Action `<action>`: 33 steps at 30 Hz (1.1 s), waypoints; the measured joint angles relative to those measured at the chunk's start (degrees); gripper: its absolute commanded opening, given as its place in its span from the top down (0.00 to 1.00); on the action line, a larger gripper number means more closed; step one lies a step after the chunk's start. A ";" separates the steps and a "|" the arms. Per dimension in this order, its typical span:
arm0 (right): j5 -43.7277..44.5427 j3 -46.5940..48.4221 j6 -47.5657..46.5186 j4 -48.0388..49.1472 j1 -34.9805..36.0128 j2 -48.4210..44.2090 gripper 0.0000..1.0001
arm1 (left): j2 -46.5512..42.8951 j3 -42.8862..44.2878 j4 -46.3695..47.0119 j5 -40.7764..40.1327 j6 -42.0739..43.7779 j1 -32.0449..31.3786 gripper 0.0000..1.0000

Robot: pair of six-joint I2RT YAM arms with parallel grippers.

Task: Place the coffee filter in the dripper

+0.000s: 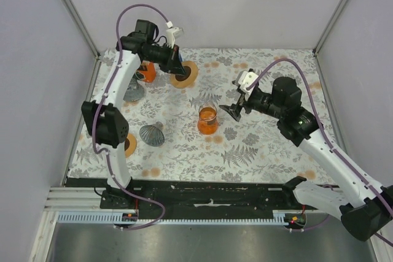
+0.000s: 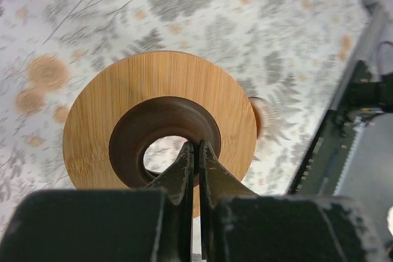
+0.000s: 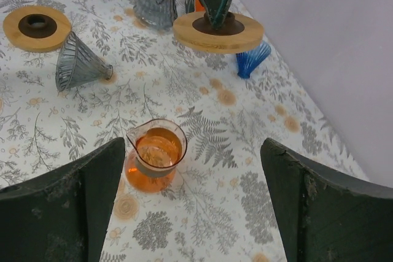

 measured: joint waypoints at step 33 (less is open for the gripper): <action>-18.14 6.34 -30.12 6.91 8.39 12.63 1.00 | -15.06 -0.81 -19.71 16.85 16.09 -9.31 0.70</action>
